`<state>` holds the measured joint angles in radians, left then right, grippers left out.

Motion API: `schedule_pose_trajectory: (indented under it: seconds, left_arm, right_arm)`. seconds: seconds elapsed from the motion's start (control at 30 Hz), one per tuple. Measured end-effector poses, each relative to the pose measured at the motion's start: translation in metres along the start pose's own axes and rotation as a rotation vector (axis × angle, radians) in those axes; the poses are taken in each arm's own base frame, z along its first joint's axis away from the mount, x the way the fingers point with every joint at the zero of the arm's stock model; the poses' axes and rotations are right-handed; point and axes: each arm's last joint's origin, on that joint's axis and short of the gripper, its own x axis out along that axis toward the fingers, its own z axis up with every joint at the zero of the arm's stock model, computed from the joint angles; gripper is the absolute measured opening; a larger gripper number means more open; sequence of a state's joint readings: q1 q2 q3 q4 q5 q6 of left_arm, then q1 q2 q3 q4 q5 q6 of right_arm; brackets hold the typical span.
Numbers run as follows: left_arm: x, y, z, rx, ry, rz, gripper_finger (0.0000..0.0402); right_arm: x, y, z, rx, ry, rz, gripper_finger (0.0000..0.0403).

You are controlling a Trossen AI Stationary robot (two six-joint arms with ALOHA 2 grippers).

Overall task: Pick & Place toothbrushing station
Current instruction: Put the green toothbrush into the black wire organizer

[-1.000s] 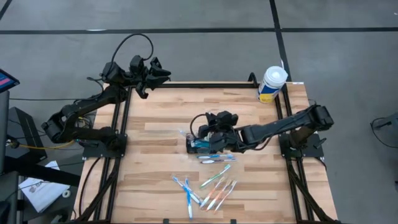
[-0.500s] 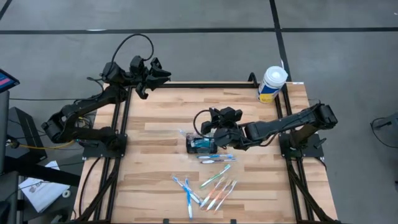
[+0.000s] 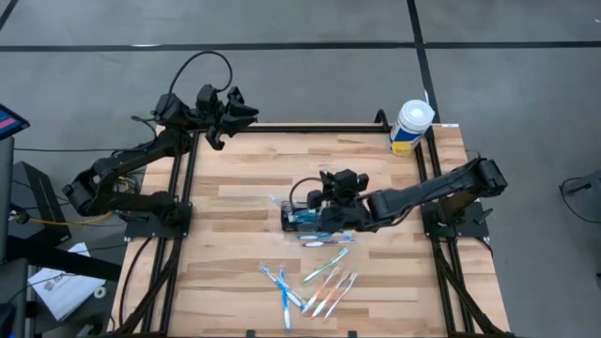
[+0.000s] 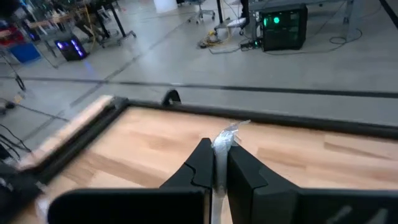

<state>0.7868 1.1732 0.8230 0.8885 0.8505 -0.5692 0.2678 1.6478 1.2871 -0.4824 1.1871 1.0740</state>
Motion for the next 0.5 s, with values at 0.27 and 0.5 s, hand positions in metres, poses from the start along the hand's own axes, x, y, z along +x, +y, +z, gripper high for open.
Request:
schedule_pose_trajectory:
  seconds: [0.27,0.5]
  left_arm:
    - [0.0,0.002,-0.004,0.003,0.035,0.007,0.0115]
    - [0.0,0.002,-0.004,0.027,0.037,0.007,0.0115]
  right_arm:
    - [0.008,0.008,-0.031,0.039,0.004,-0.017,0.001]
    - [0.015,0.012,-0.051,0.026,0.007,-0.03,0.001]
